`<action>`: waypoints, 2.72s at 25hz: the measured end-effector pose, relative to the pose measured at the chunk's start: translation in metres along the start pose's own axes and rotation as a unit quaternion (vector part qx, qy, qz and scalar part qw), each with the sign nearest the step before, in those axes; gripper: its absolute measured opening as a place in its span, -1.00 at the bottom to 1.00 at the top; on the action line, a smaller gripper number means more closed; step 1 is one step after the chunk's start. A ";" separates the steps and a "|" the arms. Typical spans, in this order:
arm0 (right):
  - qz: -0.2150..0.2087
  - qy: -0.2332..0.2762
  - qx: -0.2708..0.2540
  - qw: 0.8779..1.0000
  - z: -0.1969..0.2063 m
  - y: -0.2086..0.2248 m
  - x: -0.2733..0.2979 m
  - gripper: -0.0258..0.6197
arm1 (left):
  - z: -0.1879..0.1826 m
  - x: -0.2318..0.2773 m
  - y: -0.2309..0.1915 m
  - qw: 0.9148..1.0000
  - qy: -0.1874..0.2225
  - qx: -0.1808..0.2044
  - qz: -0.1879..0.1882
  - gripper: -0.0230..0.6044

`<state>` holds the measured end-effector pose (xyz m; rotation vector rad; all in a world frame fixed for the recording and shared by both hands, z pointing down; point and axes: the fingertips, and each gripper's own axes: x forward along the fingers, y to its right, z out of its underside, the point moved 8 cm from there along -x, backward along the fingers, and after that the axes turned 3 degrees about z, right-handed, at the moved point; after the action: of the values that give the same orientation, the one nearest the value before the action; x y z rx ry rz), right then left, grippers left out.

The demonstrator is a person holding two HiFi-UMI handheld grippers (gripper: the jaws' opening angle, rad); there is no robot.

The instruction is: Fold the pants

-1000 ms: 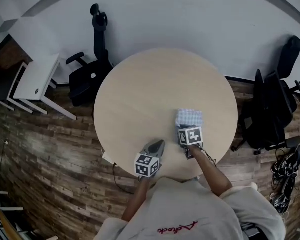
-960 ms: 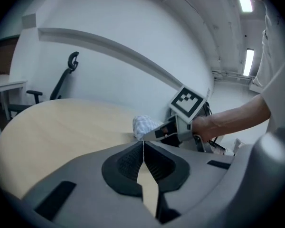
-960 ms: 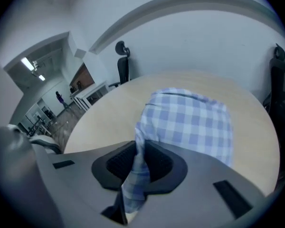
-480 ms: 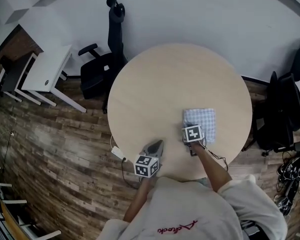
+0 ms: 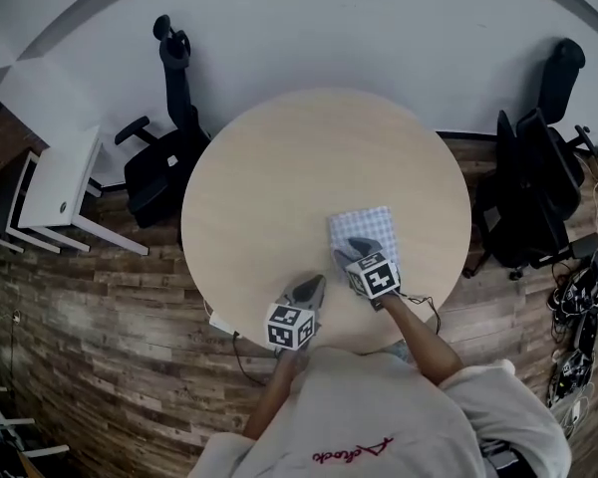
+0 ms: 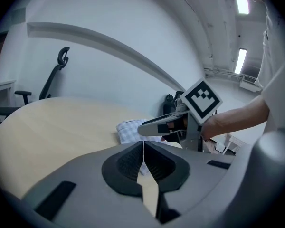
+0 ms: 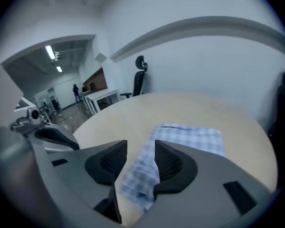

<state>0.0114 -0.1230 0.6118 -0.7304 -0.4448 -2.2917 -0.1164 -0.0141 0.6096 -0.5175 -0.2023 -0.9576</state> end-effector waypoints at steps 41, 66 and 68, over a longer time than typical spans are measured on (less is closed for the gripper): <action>0.115 0.137 0.031 0.983 0.120 -0.026 -0.218 -0.79 | 0.056 -0.053 0.129 1.000 0.024 -0.012 -0.004 -0.82; 0.062 0.180 0.030 0.981 0.243 -0.128 -0.361 -0.83 | 0.152 -0.137 0.299 0.999 0.027 0.020 0.001 -0.82; 0.061 0.180 0.024 0.981 0.248 -0.134 -0.366 -0.83 | 0.156 -0.143 0.305 0.999 0.031 0.018 -0.001 -0.82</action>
<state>0.2350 0.2790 0.5673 -0.2979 -0.2748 -2.2252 0.0621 0.3107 0.5875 -0.4536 -0.1648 -0.9694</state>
